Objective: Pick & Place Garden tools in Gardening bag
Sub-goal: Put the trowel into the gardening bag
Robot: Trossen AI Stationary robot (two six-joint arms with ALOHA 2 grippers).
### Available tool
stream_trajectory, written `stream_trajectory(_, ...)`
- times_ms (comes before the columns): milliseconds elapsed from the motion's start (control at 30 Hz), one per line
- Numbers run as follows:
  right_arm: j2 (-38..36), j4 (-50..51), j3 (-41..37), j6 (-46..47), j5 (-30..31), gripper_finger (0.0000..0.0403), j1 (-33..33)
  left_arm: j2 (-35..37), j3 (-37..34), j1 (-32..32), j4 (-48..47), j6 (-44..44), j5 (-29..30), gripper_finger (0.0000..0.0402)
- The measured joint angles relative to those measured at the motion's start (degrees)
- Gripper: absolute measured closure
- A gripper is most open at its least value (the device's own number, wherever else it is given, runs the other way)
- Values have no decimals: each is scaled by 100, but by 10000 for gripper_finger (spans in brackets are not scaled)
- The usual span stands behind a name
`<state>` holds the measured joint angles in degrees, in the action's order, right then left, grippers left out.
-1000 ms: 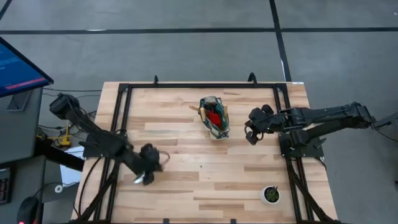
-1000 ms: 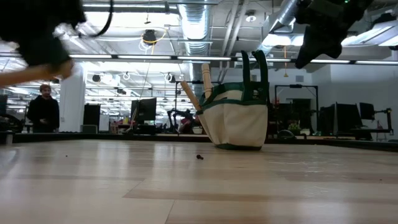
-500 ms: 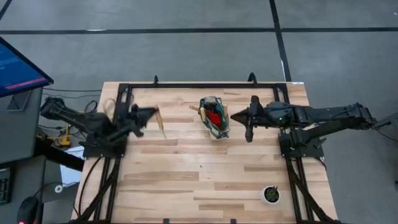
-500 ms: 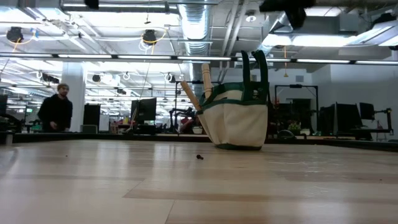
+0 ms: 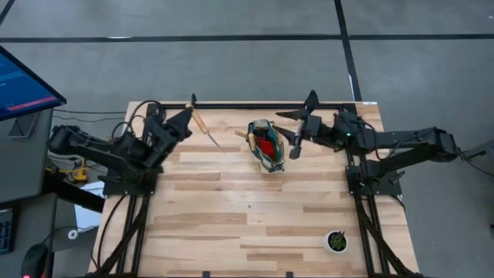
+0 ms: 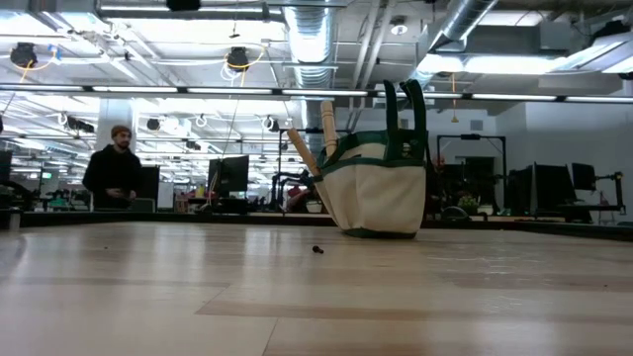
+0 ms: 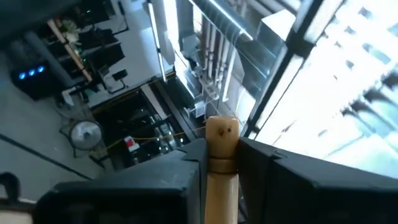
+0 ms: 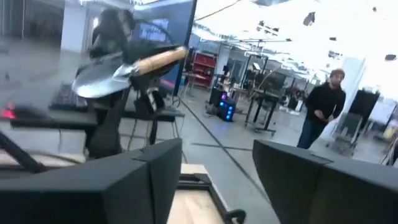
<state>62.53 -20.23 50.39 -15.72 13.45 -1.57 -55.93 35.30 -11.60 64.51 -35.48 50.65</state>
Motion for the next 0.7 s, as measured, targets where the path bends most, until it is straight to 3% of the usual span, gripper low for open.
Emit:
stream_trajectory(100, 339, 26, 146, -638, -51, 199, -2, -339, 251, 190, 16, -624, -48, 365)
stream_trajectory(233, 819, -113, 264, -1729, -214, 191, -48, -690, 642, 399, 47, -1619, -678, 365)
stream_trajectory(433, 1548, -355, 688, -1828, -459, 192, -312, -953, 947, 392, -8, -3247, -1148, 362)
stream_trajectory(700, 1903, -262, 1508, -1897, -479, 190, -301, -970, 952, 167, -805, -5962, -1570, 361)
